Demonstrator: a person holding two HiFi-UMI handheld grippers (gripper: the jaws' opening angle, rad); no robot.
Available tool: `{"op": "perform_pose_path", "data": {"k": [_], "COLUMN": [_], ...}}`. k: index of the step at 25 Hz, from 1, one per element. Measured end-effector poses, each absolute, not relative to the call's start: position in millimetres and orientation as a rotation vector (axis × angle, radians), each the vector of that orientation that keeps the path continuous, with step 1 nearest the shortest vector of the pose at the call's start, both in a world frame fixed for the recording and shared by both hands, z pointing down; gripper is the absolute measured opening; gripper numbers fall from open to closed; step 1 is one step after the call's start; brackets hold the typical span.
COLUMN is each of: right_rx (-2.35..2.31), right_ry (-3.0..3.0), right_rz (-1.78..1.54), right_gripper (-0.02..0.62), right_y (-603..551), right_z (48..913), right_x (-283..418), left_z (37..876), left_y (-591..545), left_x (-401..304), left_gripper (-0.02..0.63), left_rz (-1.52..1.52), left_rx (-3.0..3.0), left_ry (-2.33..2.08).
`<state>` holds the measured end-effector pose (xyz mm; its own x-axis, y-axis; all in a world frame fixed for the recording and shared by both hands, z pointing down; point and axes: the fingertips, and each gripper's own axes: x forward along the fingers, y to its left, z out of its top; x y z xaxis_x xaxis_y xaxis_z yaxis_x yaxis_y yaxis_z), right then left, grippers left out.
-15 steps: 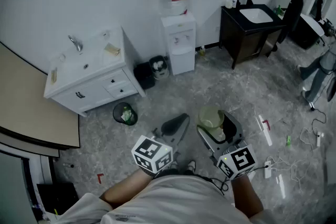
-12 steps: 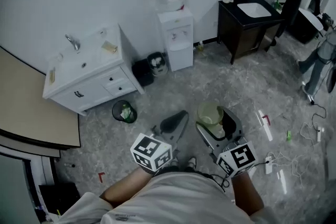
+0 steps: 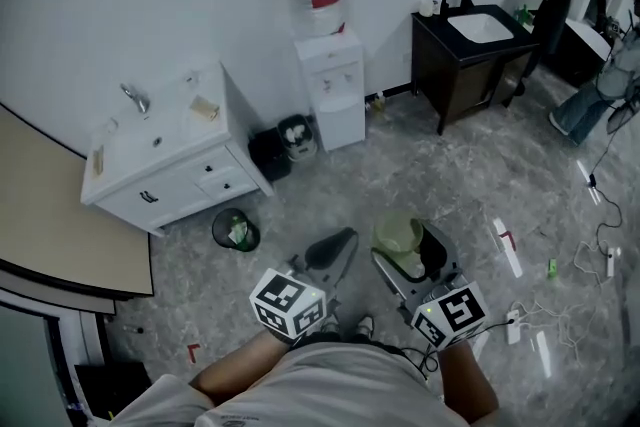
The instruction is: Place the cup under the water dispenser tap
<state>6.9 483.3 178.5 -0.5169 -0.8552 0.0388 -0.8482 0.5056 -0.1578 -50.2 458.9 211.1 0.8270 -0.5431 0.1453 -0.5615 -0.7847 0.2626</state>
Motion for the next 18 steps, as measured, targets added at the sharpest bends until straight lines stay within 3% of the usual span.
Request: {"op": "perform_pose_path", "data": {"k": [9, 18], "right_rx": [-1.518, -1.532], "right_ry": [2.689, 2.692], "right_rz": [-0.228, -0.241], "right_gripper": [0.321, 0.321], "right_y": [432, 312], "right_z": [184, 197], "right_x": [19, 7], "left_z": [220, 236], "left_y": [417, 298], "left_x": [-45, -61], "left_gripper": [0.029, 0.028], "left_rz": [0.091, 0.071], "left_rx": [2.7, 2.678], "left_ry": [-0.896, -0.919]}}
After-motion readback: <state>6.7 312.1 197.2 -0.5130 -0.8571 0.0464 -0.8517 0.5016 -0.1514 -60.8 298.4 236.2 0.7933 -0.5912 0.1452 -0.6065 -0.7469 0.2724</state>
